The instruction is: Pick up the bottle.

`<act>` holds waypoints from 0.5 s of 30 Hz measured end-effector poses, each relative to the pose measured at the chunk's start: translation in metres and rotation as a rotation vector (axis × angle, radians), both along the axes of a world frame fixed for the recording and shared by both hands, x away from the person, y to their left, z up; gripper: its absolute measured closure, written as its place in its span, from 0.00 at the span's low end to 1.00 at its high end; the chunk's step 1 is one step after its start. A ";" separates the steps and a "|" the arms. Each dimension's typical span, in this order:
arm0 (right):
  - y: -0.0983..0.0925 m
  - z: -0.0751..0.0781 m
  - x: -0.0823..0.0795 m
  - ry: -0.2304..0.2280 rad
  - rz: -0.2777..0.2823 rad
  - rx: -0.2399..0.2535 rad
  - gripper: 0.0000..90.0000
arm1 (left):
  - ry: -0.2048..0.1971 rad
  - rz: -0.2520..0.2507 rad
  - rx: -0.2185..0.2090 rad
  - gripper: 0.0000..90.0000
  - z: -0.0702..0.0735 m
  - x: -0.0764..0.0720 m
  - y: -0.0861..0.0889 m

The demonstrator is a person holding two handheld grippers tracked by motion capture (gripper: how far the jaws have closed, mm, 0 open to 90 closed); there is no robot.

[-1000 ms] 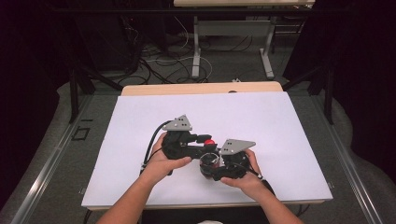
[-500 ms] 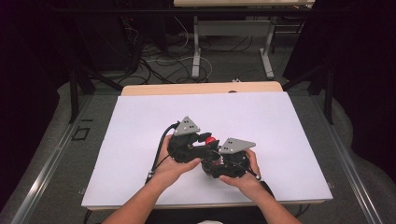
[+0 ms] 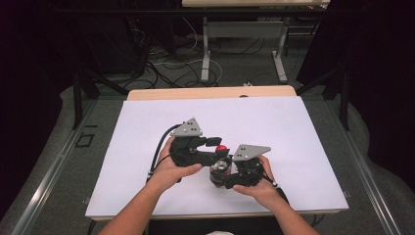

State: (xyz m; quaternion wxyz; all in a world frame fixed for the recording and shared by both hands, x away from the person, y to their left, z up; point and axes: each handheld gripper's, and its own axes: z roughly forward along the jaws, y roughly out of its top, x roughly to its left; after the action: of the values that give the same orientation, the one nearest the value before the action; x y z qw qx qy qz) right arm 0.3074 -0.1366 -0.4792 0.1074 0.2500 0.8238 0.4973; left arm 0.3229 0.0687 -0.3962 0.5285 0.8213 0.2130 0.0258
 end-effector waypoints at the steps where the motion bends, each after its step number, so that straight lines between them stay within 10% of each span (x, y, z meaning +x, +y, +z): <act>1: 0.001 -0.001 0.000 -0.008 0.004 0.011 0.33 | 0.000 0.000 0.000 0.60 0.000 0.000 0.000; 9: 0.004 -0.002 -0.002 -0.004 0.024 -0.005 0.33 | 0.003 -0.012 0.031 0.68 -0.004 0.001 -0.002; 15: 0.007 -0.003 -0.002 -0.023 -0.056 -0.032 0.33 | -0.028 0.175 0.054 0.69 -0.006 -0.011 -0.012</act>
State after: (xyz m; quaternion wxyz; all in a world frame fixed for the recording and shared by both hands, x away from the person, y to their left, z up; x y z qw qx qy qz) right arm 0.3051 -0.1297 -0.4824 0.1347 0.2655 0.8230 0.4837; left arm 0.3119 0.0567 -0.4018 0.5049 0.8131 0.2758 0.0891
